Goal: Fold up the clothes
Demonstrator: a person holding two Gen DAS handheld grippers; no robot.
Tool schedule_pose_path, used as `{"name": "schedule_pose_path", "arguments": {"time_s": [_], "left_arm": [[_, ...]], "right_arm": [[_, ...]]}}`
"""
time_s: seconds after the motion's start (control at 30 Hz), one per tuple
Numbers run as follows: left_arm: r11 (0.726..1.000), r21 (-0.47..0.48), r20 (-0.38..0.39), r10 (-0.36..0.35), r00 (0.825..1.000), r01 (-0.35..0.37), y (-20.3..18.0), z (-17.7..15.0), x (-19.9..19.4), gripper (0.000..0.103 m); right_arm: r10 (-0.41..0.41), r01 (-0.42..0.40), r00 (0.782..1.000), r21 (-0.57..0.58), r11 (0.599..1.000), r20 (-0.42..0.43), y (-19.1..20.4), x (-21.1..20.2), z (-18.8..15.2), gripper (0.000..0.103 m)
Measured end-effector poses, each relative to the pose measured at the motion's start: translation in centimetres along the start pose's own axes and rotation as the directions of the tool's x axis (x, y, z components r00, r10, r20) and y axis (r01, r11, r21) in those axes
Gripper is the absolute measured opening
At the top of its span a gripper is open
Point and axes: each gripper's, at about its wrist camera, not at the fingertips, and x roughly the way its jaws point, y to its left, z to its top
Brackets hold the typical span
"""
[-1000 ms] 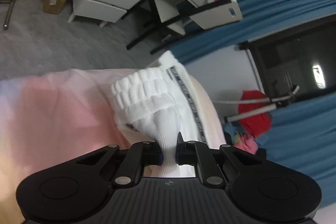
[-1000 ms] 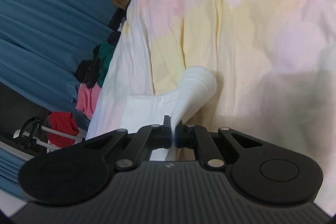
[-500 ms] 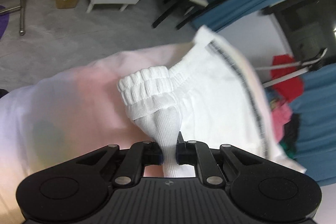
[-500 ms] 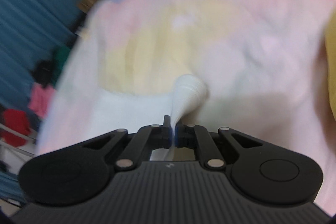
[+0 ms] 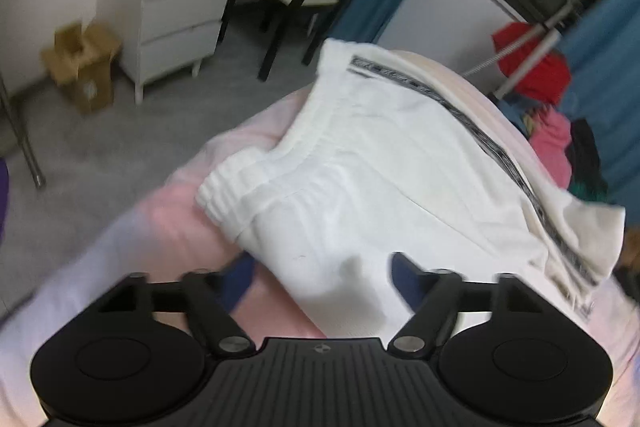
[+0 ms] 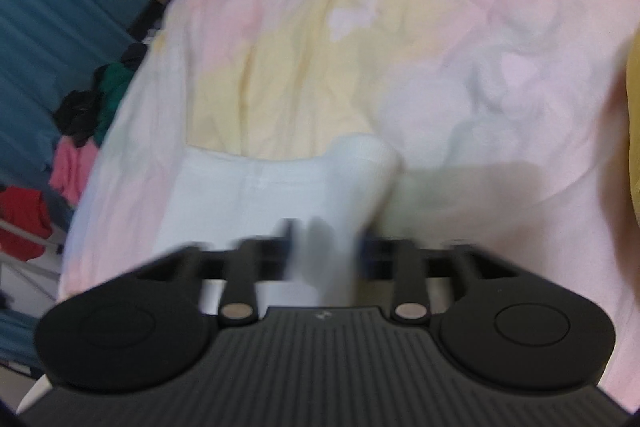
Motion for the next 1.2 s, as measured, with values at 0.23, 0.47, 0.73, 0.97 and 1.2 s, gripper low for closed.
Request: {"name": "schedule_pose_path", "arguments": {"time_s": [0.23, 0.47, 0.73, 0.97, 1.2], "left_arm": [[0.977, 0.213, 0.186, -0.028, 0.982, -0.013, -5.2, -1.8, -5.2, 0.094], [0.907, 0.415, 0.229, -0.181, 0.957, 0.073, -14.3, -5.0, -6.7, 0.095], [0.806, 0.573, 0.198, -0.310, 0.930, 0.147, -23.6, -10.9, -5.5, 0.095], [0.725, 0.654, 0.124, -0.386, 0.914, 0.217, -30.1, -14.5, -3.5, 0.095], [0.673, 0.701, 0.121, -0.439, 0.891, 0.236, -33.6, -17.3, -1.7, 0.096]], "right_arm": [[0.064, -0.023, 0.980, -0.214, 0.977, 0.186, 3.9, -4.8, -0.3, 0.078], [0.282, -0.152, 0.937, -0.485, 0.861, 0.207, 7.8, -9.3, -3.9, 0.078], [0.455, -0.289, 0.885, -0.648, 0.704, 0.099, 9.9, -12.8, -8.3, 0.078], [0.555, -0.378, 0.832, -0.721, 0.580, 0.011, 10.9, -15.0, -11.7, 0.078], [0.575, -0.399, 0.817, -0.762, 0.510, -0.044, 11.8, -14.3, -14.6, 0.078]]}}
